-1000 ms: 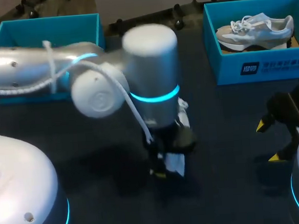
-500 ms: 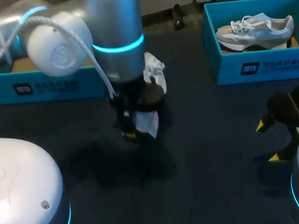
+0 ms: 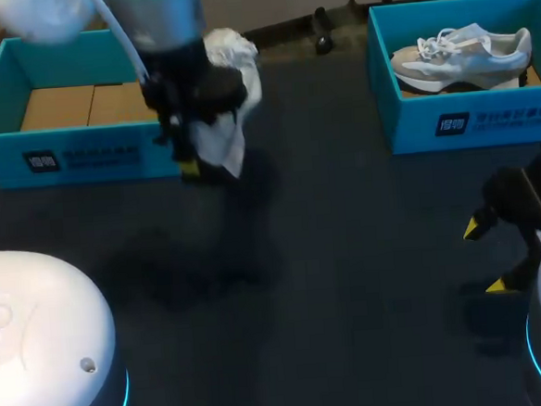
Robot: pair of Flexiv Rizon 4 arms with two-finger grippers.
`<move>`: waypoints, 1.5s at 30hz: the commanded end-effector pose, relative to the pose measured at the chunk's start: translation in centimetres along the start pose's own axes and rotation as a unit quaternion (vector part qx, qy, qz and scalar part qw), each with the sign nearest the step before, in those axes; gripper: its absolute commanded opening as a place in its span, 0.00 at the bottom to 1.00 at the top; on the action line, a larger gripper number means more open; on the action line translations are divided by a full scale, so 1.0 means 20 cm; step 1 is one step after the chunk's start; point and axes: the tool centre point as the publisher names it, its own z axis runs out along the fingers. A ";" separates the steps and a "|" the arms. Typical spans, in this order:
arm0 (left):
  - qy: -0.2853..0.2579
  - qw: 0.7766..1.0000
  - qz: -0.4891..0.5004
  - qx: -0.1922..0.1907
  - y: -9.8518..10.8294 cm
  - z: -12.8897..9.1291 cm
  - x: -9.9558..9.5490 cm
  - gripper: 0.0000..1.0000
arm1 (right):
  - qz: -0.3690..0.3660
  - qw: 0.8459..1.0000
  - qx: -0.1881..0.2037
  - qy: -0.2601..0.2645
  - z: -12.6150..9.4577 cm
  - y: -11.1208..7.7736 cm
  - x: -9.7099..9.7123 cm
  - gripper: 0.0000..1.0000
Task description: Take the shoe out of the shoebox, open the shoe tongue, remove and reinsert the insole, then place the shoe into the shoebox
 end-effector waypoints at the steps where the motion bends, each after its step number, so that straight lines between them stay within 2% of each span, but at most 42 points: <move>1: 0.012 1.000 0.000 -0.001 0.06 -0.21 -0.05 0.00 | 0.000 1.000 0.001 -0.001 0.00 0.00 0.00 1.00; 16: 0.012 1.000 0.000 -0.001 0.06 -0.21 -0.05 0.00 | 0.000 1.000 0.001 -0.001 0.00 0.00 0.00 1.00; 17: 0.023 1.000 0.009 0.006 0.09 -0.21 -0.06 0.00 | 0.000 1.000 0.001 -0.001 0.00 0.00 0.00 1.00; 18: 0.004 1.000 0.004 -0.007 0.13 -0.23 -0.08 0.00 | 0.000 1.000 0.001 -0.001 0.00 0.00 0.00 1.00; 24: -0.010 1.000 -0.019 0.003 0.41 -0.35 -0.21 0.00 | 0.000 1.000 0.001 -0.001 0.00 0.00 0.00 1.00; 33: -0.010 0.998 -0.048 -0.025 0.77 -0.37 -0.41 0.00 | 0.000 1.000 0.001 -0.001 0.00 0.00 0.00 1.00; 39: -0.015 0.997 -0.058 -0.041 0.96 -0.37 -0.54 0.00 | 0.000 1.000 0.001 -0.001 0.00 0.00 0.00 1.00; 40: -0.009 0.998 -0.059 -0.034 0.99 -0.38 -0.56 0.00 | 0.000 1.000 0.001 -0.001 0.00 0.00 0.00 1.00; 45: -0.003 0.997 -0.066 -0.038 1.16 -0.40 -0.62 0.00 | 0.000 1.000 0.001 -0.001 0.00 0.00 0.00 1.00</move>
